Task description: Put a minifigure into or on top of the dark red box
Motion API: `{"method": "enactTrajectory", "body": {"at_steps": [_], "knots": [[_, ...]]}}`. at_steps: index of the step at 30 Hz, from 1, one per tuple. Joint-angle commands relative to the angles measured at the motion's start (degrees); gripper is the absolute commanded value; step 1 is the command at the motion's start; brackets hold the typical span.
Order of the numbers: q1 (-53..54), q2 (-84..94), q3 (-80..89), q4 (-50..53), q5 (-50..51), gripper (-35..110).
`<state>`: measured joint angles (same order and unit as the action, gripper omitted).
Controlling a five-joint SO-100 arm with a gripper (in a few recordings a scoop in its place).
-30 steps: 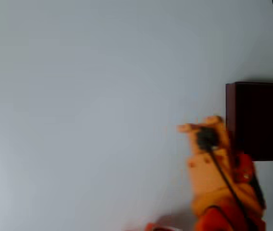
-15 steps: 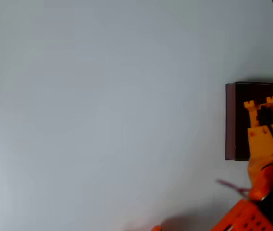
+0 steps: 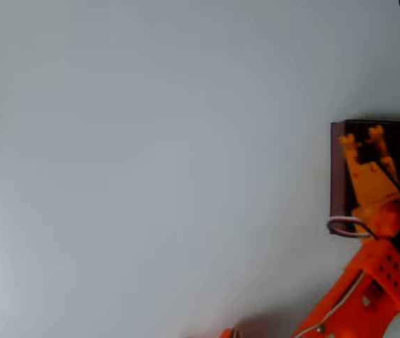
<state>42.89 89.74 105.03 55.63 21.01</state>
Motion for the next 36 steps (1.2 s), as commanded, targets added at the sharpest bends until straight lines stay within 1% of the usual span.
{"method": "enactTrajectory", "body": {"at_steps": [1,5,8,10,15,17,19,22,26,30,33,36], "knots": [[-1.85,7.65,-1.05,2.81,-0.35,11],[-4.31,13.71,1.76,4.66,-0.97,11],[-7.56,19.6,2.9,8.17,-5.27,11],[-10.72,27.16,7.03,9.58,-7.03,12],[-22.68,57.66,26.37,8.96,-12.66,13],[-28.65,71.1,34.63,9.76,-12.83,14],[-36.21,85.43,42.19,11.51,-13.27,12],[-47.29,102.39,48.08,17.84,-12.74,11],[-61.35,100.2,48.16,21.8,-14.33,6],[-73.21,102.22,49.92,26.63,-16.7,1],[-83.14,104.85,51.94,28.92,-18.9,1],[-91.67,105.21,53.7,28.48,-20.74,0]]}}
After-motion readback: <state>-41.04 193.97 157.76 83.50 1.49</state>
